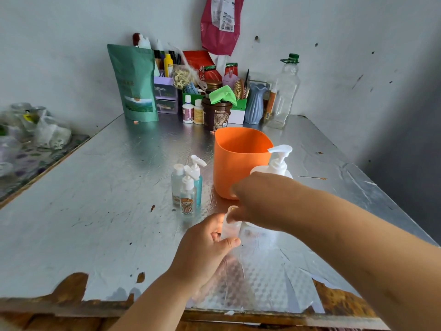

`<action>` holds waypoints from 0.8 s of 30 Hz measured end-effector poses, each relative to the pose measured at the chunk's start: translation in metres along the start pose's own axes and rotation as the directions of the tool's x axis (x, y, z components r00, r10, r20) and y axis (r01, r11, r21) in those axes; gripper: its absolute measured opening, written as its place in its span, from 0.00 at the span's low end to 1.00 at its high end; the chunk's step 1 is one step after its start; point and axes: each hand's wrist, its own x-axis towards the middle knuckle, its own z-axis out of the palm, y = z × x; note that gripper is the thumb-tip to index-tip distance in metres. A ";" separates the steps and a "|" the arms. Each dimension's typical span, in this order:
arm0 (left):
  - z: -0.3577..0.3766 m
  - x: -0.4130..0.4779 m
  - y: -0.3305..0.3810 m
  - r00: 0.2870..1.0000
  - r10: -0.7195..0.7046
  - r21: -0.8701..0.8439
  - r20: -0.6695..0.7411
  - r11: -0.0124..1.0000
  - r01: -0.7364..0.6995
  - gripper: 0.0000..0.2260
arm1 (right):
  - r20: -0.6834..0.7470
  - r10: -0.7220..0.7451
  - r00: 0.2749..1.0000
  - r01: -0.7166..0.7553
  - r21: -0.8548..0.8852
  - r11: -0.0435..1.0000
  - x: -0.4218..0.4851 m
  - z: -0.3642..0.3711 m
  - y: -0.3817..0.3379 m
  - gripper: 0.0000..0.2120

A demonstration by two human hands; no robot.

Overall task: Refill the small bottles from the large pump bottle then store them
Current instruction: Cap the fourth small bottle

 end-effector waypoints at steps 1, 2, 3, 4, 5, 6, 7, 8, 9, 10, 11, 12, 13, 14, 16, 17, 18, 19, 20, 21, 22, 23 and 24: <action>0.000 0.000 0.000 1.000 -0.002 0.005 0.000 1.000 0.002 0.17 | 0.006 -0.021 1.000 0.021 0.020 1.000 -0.001 0.001 -0.001 0.11; 0.000 -0.001 0.001 1.000 -0.001 0.005 -0.002 1.000 0.001 0.17 | 0.014 -0.027 1.000 0.027 0.040 0.999 -0.002 0.001 -0.004 0.13; 0.000 -0.001 0.001 1.000 0.000 0.002 -0.002 1.000 0.000 0.16 | 0.042 -0.006 0.999 0.005 0.033 0.999 0.000 0.003 -0.003 0.10; 0.000 -0.001 0.001 1.000 0.000 0.001 -0.003 1.000 0.000 0.15 | 0.032 0.016 0.999 -0.017 0.035 0.999 0.000 0.002 -0.003 0.11; 0.000 0.000 0.000 1.000 0.000 0.004 -0.005 1.000 0.000 0.14 | 0.030 0.047 0.998 -0.048 0.012 0.999 0.001 0.002 -0.002 0.16; 0.000 0.000 0.000 1.000 0.002 0.012 -0.009 1.000 -0.001 0.14 | 0.019 0.069 0.997 -0.070 0.029 0.997 0.000 0.000 -0.004 0.19; 0.000 0.000 0.000 1.000 0.003 0.017 -0.012 1.000 -0.003 0.14 | 0.004 0.057 0.998 -0.057 0.047 0.997 0.001 0.002 -0.002 0.18; -0.001 0.000 0.001 1.000 0.004 0.020 -0.013 1.000 -0.004 0.15 | -0.004 0.028 1.000 -0.028 0.041 0.999 -0.001 0.003 -0.003 0.14; -0.001 0.000 0.001 1.000 0.005 0.022 -0.013 1.000 -0.005 0.17 | -0.003 0.000 1.000 0.000 0.025 1.000 -0.002 0.004 -0.003 0.10; -0.001 0.000 0.002 1.000 0.009 0.020 -0.014 1.000 -0.009 0.18 | -0.003 -0.017 1.000 0.017 0.011 1.000 -0.002 0.004 -0.006 0.12; -0.001 0.000 0.002 1.000 0.012 0.019 -0.015 1.000 -0.011 0.18 | 0.016 -0.002 1.000 0.002 0.001 1.000 0.001 0.007 -0.004 0.11; -0.001 0.000 0.001 1.000 0.013 0.017 -0.015 1.000 -0.013 0.17 | 0.016 0.031 0.999 -0.031 0.006 0.999 0.002 0.005 -0.005 0.09; -0.001 0.000 0.001 1.000 0.013 0.015 -0.014 1.000 -0.013 0.15 | 0.011 0.061 0.998 -0.061 -0.009 0.998 0.003 0.005 -0.004 0.15; -0.001 -0.001 0.001 1.000 0.013 0.013 -0.010 1.000 -0.012 0.14 | 0.011 0.097 0.995 -0.097 -0.012 0.995 0.002 0.003 -0.006 0.20; -0.001 -0.001 0.001 1.000 0.012 0.018 -0.005 1.000 -0.012 0.15 | -0.009 0.067 0.998 -0.067 0.000 0.998 0.001 0.004 -0.004 0.17; -0.001 -0.001 0.001 1.000 0.010 0.019 -0.004 1.000 -0.010 0.15 | -0.021 0.027 0.999 -0.028 -0.002 1.000 0.000 0.006 -0.002 0.12; -0.001 -0.001 0.001 1.000 0.010 0.017 -0.006 1.000 -0.010 0.17 | -0.018 0.006 1.000 -0.006 -0.004 1.000 -0.002 0.006 -0.004 0.11; 0.000 0.000 0.001 1.000 0.011 0.017 -0.009 1.000 -0.011 0.18 | -0.019 -0.005 1.000 0.005 -0.018 1.000 -0.001 0.007 -0.004 0.12; 0.000 0.000 0.001 1.000 0.011 0.016 -0.009 1.000 -0.011 0.17 | -0.004 0.018 1.000 -0.018 -0.044 0.999 -0.002 0.006 -0.005 0.12; -0.001 -0.001 0.001 1.000 0.014 0.016 -0.009 1.000 -0.014 0.16 | -0.010 0.030 1.000 -0.030 -0.063 0.998 -0.001 0.006 -0.004 0.12; -0.001 -0.001 0.001 1.000 0.018 0.018 -0.010 1.000 -0.017 0.14 | -0.010 0.054 0.999 -0.054 -0.067 0.996 -0.001 0.005 -0.006 0.14; -0.001 -0.001 0.001 1.000 0.020 0.017 -0.011 1.000 -0.020 0.13 | -0.030 0.062 0.998 -0.063 -0.036 0.997 -0.001 0.006 -0.005 0.15; -0.001 -0.001 0.001 1.000 0.022 0.011 -0.007 1.000 -0.022 0.14 | -0.036 0.057 0.998 -0.057 -0.006 0.998 -0.002 0.007 -0.005 0.14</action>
